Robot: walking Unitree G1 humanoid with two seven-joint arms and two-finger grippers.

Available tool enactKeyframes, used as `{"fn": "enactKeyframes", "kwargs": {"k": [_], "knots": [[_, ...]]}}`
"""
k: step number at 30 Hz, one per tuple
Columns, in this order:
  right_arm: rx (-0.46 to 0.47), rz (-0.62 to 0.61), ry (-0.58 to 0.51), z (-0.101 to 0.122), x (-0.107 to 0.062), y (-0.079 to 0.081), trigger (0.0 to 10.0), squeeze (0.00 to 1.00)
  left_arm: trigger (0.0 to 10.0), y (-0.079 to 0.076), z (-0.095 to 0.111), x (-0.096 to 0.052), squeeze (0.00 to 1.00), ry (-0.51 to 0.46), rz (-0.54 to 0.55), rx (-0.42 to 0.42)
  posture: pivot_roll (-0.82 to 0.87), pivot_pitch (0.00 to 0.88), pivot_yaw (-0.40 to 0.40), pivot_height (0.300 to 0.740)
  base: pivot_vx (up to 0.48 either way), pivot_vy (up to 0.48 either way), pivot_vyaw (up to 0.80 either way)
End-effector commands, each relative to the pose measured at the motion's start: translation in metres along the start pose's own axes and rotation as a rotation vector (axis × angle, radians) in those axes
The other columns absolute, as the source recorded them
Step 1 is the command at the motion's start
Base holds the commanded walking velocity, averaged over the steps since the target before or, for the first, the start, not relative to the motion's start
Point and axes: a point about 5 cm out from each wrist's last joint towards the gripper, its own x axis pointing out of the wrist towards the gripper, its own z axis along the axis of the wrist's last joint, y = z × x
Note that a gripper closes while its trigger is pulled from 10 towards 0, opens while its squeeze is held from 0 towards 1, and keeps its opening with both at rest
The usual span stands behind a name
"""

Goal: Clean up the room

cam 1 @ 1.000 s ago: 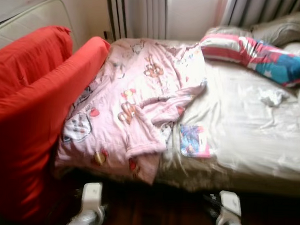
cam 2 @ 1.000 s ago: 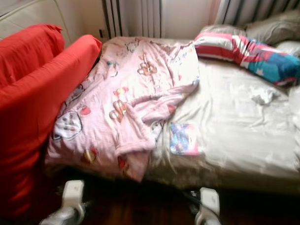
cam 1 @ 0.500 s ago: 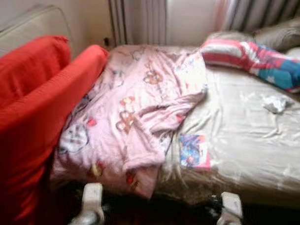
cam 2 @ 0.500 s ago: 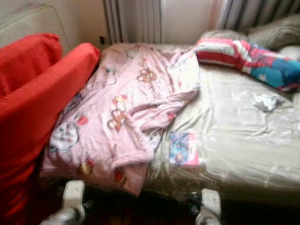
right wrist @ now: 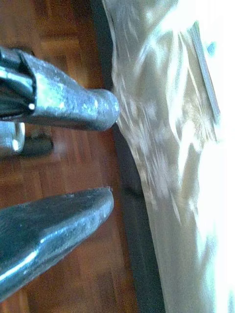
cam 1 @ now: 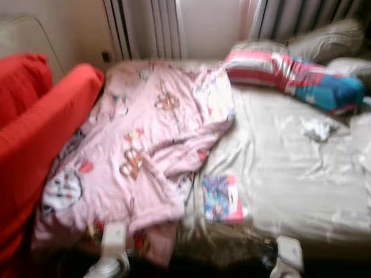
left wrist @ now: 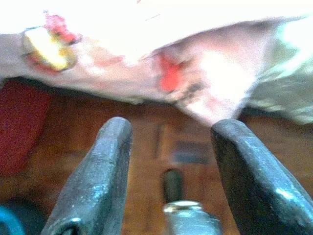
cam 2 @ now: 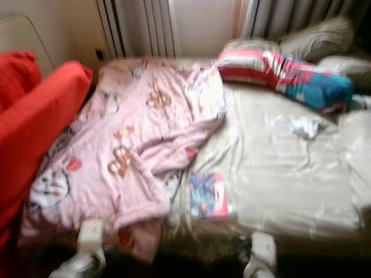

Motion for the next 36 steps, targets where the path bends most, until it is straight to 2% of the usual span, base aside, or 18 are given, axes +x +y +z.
{"fn": "enactKeyframes", "kwargs": {"k": [1, 7, 9, 14, 16, 23, 27, 28, 29, 30, 32, 36], "knots": [[0.006, 0.028, -0.039, 0.007, 0.002, 0.011, 10.0, 0.00, 10.0, 0.013, 0.001, -0.001, 0.00, -0.005, 0.035, 0.003, -0.06, 0.000, 0.020, 0.740, 0.274, 0.000, 0.00], [0.018, 0.024, -0.100, 0.011, 0.001, 0.011, 10.0, 0.00, 10.0, 0.014, 0.003, -0.001, 0.00, -0.036, 0.034, 0.001, -0.06, 0.000, 0.019, 0.740, 0.131, 0.000, 0.00], [0.040, 0.015, -0.156, 0.015, 0.000, 0.011, 10.0, 0.00, 10.0, 0.014, 0.005, -0.001, 0.00, -0.063, 0.033, -0.018, -0.06, 0.000, 0.021, 0.740, 0.000, 0.000, 0.00], [0.034, 0.012, -0.179, 0.017, 0.000, 0.011, 10.0, 0.00, 10.0, 0.013, 0.006, -0.001, 0.00, -0.072, 0.032, -0.019, -0.06, 0.000, 0.020, 0.740, 0.096, 0.000, 0.00], [0.016, 0.020, -0.212, 0.020, -0.001, 0.011, 10.0, 0.00, 10.0, 0.014, 0.006, -0.002, 0.00, -0.077, 0.032, -0.018, -0.06, 0.000, 0.018, 0.740, 0.255, 0.000, 0.50], [0.037, 0.025, -0.243, 0.022, -0.002, 0.012, 10.0, 0.00, 10.0, 0.014, 0.008, -0.002, 0.00, -0.106, 0.036, -0.017, -0.05, 0.000, 0.018, 0.740, 0.249, 0.000, 0.66], [0.056, 0.025, -0.253, 0.022, -0.002, 0.012, 10.0, 0.00, 10.0, 0.014, 0.010, -0.002, 0.00, -0.125, 0.026, -0.014, -0.06, 0.000, 0.020, 0.740, 0.251, 0.000, 0.00], [0.059, 0.019, -0.292, 0.039, 0.000, 0.013, 10.0, 0.00, 10.0, 0.014, 0.010, -0.002, 0.00, -0.129, 0.023, -0.012, -0.06, 0.000, 0.020, 0.740, 0.262, 0.000, 0.00], [0.052, 0.013, -0.381, 0.082, 0.002, 0.016, 10.0, 0.00, 10.0, 0.014, 0.011, -0.002, 0.00, -0.138, 0.018, -0.010, -0.06, 0.000, 0.023, 0.740, 0.266, 0.000, 0.00], [0.054, 0.012, -0.405, 0.094, 0.002, 0.018, 10.0, 0.00, 10.0, 0.013, 0.012, -0.002, 0.00, -0.143, 0.014, -0.012, -0.06, 0.000, 0.023, 0.740, 0.266, 0.000, 0.00], [0.072, 0.010, -0.421, 0.100, 0.001, 0.017, 10.0, 0.00, 10.0, 0.013, 0.013, -0.003, 0.00, -0.155, 0.006, 0.000, -0.05, 0.000, 0.027, 0.740, 0.266, 0.000, 0.00], [0.098, -0.007, -0.394, 0.092, 0.002, 0.010, 10.0, 0.00, 10.0, 0.013, 0.015, -0.003, 0.00, -0.188, -0.020, 0.017, -0.06, 0.000, 0.034, 0.740, 0.195, 0.000, 0.00]]}}
